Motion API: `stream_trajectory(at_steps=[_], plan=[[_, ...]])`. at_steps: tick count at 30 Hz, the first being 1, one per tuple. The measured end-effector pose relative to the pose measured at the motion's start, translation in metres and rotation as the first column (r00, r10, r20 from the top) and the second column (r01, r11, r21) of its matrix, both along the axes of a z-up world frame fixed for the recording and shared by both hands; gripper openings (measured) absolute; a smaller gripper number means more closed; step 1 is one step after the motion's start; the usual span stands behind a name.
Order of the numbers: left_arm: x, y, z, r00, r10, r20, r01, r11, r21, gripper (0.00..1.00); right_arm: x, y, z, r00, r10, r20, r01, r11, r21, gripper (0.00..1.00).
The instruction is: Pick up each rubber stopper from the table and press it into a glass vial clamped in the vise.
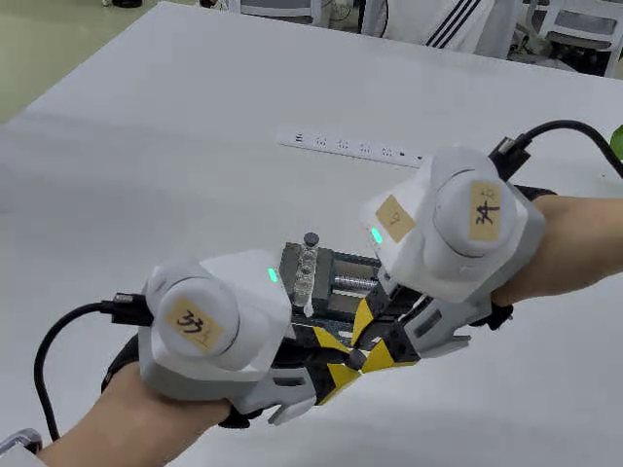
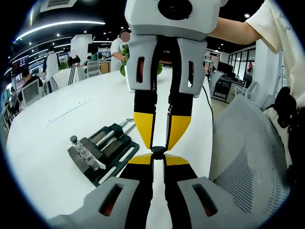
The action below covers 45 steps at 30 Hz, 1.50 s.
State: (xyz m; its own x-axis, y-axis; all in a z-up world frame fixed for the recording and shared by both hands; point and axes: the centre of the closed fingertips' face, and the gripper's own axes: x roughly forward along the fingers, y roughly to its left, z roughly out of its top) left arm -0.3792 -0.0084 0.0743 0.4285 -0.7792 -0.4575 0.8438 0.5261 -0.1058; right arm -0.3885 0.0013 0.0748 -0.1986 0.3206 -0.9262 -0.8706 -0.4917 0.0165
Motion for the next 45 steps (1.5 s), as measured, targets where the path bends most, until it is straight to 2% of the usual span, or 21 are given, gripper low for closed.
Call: stream_trajectory(at_steps=[7, 9, 11, 16, 21, 28, 45], plan=[[0.000, 0.002, 0.001, 0.999, 0.043, 0.005, -0.043, 0.999, -0.032, 0.03, 0.001, 0.001, 0.000, 1.000, -0.016, -0.006, 0.016, 1.000, 0.013, 0.06], [-0.001, 0.001, 0.000, 0.999, 0.049, 0.000, -0.049, 0.998, -0.044, 0.03, 0.001, 0.000, 0.000, 1.000, -0.014, -0.015, 0.015, 1.000, 0.011, 0.06], [-0.003, 0.001, 0.001, 0.998, 0.054, 0.008, -0.054, 0.997, -0.047, 0.03, 0.000, -0.001, 0.000, 0.999, -0.021, -0.026, 0.021, 1.000, 0.015, 0.07], [-0.003, 0.005, -0.001, 0.997, 0.071, 0.013, -0.071, 0.996, -0.048, 0.03, 0.004, 0.001, 0.010, 0.995, -0.082, -0.063, 0.086, 0.994, 0.066, 0.12], [-0.003, 0.007, 0.001, 0.996, 0.091, 0.025, -0.089, 0.994, -0.062, 0.03, 0.005, 0.002, 0.021, 0.985, -0.131, -0.108, 0.143, 0.983, 0.112, 0.11], [-0.002, 0.005, 0.008, 0.993, 0.104, 0.054, -0.099, 0.991, -0.087, 0.03, 0.002, -0.001, 0.017, 0.982, -0.144, -0.126, 0.158, 0.981, 0.109, 0.11], [0.000, 0.003, 0.015, 0.993, 0.091, 0.076, -0.082, 0.990, -0.111, 0.03, 0.001, 0.003, 0.013, 0.979, -0.146, -0.143, 0.162, 0.981, 0.106, 0.08]])
